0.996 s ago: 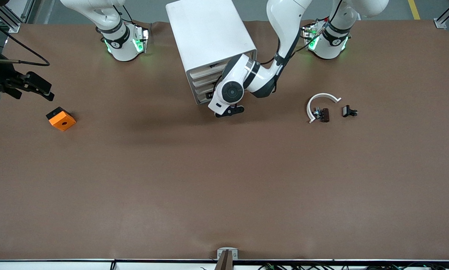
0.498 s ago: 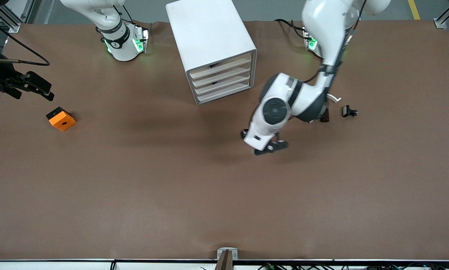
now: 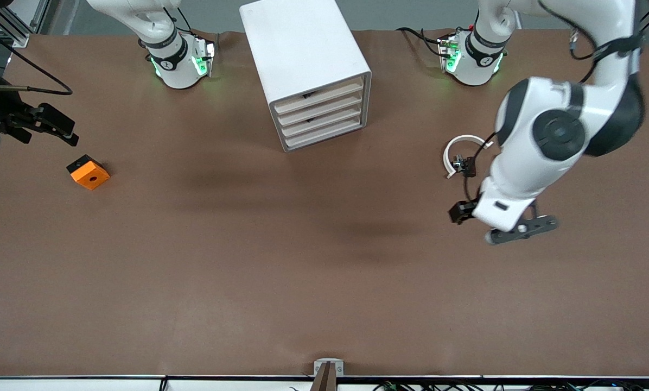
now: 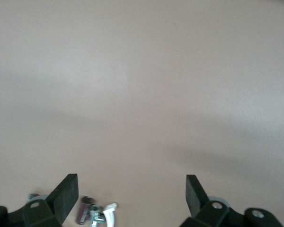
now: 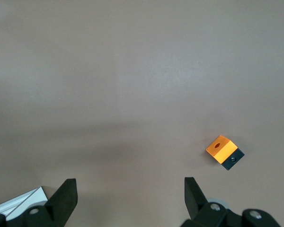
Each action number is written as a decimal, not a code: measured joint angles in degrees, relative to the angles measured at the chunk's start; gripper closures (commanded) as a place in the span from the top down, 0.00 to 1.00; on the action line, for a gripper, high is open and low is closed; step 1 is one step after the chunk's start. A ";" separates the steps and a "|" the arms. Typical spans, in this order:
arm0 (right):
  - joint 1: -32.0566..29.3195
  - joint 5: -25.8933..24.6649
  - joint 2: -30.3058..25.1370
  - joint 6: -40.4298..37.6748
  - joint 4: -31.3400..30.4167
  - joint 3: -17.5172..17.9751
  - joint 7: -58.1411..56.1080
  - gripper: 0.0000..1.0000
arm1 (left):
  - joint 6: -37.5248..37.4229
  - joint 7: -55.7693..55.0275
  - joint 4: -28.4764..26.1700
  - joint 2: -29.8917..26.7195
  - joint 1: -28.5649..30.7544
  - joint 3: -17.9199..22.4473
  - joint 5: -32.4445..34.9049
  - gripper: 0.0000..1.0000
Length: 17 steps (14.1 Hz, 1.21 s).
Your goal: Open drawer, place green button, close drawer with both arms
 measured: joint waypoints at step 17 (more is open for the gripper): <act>0.00 0.00 0.00 0.03 0.40 0.02 0.00 1.00 | -25.11 15.83 8.70 -11.94 19.24 -8.33 0.33 1.00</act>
